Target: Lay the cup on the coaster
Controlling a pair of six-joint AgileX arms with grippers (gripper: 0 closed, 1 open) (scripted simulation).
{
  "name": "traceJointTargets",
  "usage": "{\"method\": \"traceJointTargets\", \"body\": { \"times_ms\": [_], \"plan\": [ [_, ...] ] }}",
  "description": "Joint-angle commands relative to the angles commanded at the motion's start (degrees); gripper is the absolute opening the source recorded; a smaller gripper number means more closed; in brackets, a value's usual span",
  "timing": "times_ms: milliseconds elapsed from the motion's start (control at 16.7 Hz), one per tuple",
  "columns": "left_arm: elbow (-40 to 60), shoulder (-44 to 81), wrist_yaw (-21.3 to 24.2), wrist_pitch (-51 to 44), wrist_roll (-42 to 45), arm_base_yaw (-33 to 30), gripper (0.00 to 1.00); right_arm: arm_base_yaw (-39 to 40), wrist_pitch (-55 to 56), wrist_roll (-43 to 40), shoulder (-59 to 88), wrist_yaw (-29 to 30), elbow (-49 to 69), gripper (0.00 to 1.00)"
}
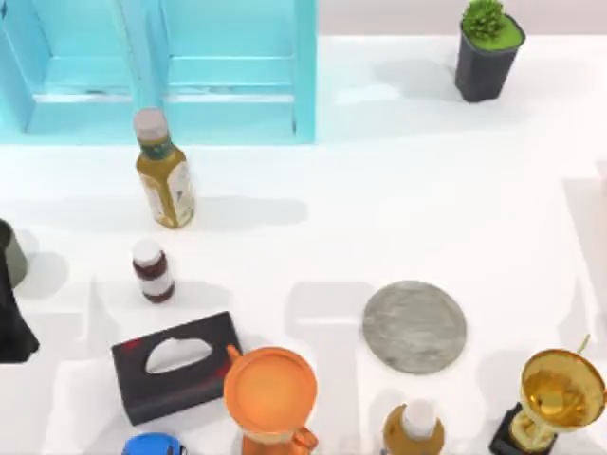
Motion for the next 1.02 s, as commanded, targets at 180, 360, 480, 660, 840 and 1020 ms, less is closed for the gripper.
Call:
{"method": "traceJointTargets", "body": {
  "times_ms": [180,360,480,660,840,1020],
  "plan": [
    [0.4,0.5,0.1,-0.4,0.6,-0.1,1.0,0.0,0.0,0.0,0.0,0.0,0.0,1.0],
    [3.6,5.8,0.4,-3.9,5.7,-0.4,1.0,0.0,0.0,0.0,0.0,0.0,0.0,1.0],
    [7.3,12.2,0.7,-8.0,12.0,-0.7,1.0,0.0,0.0,0.0,0.0,0.0,0.0,1.0],
    [15.2,26.5,1.1,-16.1,24.8,-0.9,1.0,0.0,0.0,0.0,0.0,0.0,0.0,1.0],
    [25.1,44.0,1.3,-25.7,40.0,-0.7,1.0,0.0,0.0,0.0,0.0,0.0,0.0,1.0],
    [36.2,61.5,1.1,-36.2,55.3,-0.2,1.0,0.0,0.0,0.0,0.0,0.0,0.0,1.0]
  ]
}}
